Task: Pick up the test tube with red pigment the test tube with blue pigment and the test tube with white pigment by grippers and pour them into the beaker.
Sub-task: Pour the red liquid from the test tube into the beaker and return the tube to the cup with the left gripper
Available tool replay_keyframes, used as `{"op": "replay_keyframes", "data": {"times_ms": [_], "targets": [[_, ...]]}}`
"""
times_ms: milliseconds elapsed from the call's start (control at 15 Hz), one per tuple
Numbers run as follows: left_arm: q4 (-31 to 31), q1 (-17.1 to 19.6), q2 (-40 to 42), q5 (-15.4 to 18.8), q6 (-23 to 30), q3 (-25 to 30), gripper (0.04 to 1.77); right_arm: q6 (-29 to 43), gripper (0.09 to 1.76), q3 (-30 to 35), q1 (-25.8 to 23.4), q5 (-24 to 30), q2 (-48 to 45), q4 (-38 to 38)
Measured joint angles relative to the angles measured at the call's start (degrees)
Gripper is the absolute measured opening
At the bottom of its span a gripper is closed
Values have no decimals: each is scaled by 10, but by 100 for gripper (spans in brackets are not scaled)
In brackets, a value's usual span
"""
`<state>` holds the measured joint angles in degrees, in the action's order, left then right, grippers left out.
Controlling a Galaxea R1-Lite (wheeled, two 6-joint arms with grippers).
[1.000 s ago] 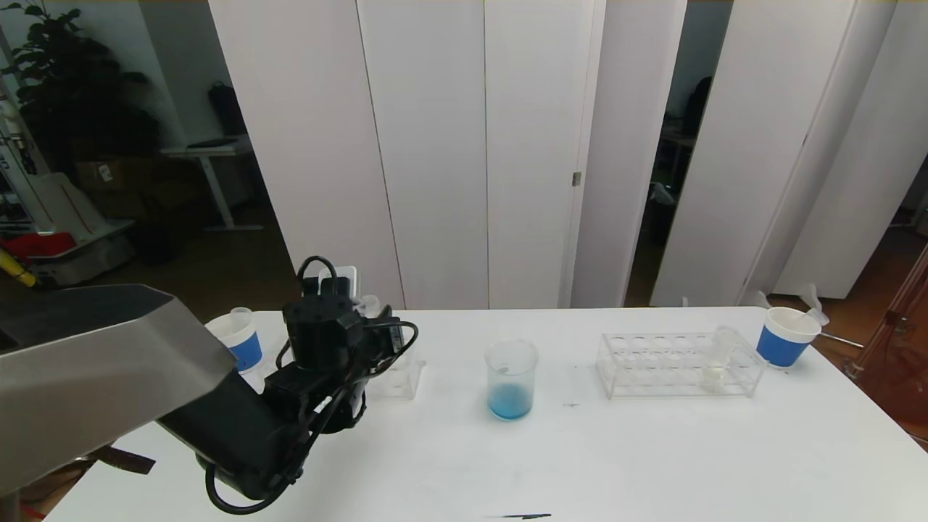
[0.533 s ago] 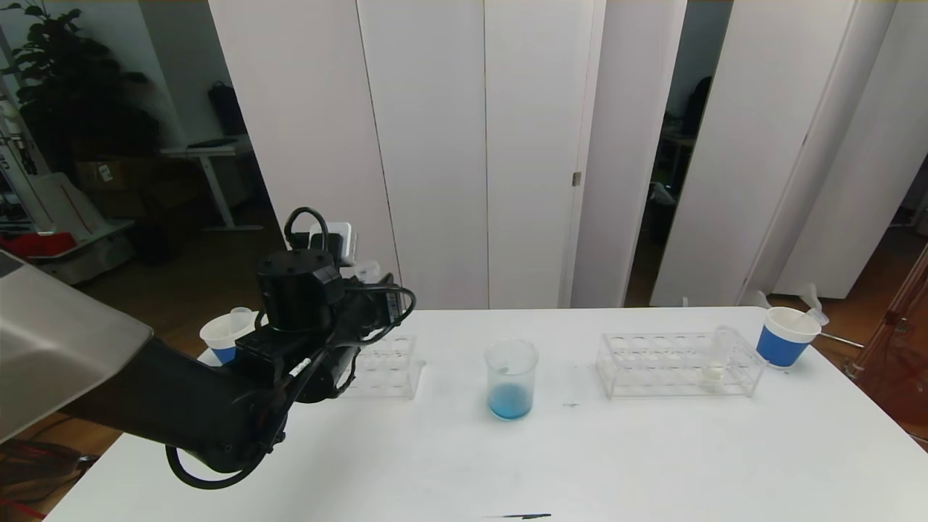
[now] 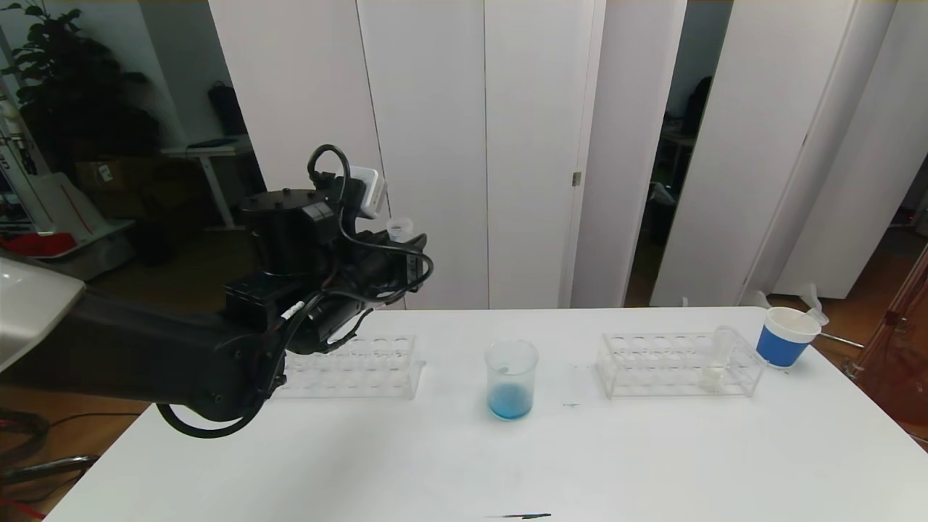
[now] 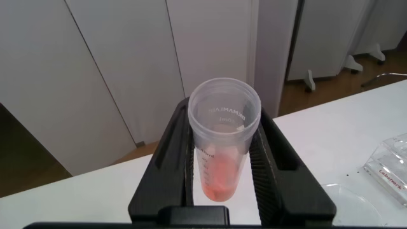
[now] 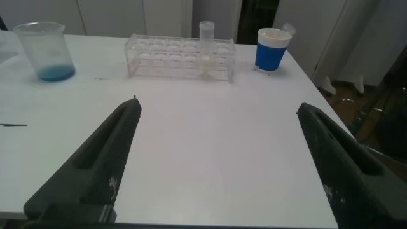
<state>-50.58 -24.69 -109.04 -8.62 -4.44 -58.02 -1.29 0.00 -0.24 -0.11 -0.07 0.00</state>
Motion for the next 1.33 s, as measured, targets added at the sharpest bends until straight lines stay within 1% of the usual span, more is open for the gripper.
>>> {"op": "replay_keyframes", "data": {"times_ms": [200,267,333,400,600,800,933,1200,1333], "targets": [[-12,-13,-30,34,-30,-27,60,0,175,0,0,0,0,0],[-23,-19,-43,54,-35,-39,60,0,175,0,0,0,0,0],[-39,-23,-55,77,-43,-48,60,0,175,0,0,0,0,0],[-52,-25,-67,99,-62,-55,60,0,175,0,0,0,0,0],[-101,-29,-112,161,-136,-75,60,0,175,0,0,0,0,0],[-123,-25,-150,253,-196,-89,60,0,175,0,0,0,0,0],[-141,-23,-170,297,-233,-89,60,0,175,0,0,0,0,0],[-171,-13,-204,358,-306,-86,60,0,175,0,0,0,0,0],[-197,-5,-217,366,-332,-85,60,0,175,0,0,0,0,0]]}}
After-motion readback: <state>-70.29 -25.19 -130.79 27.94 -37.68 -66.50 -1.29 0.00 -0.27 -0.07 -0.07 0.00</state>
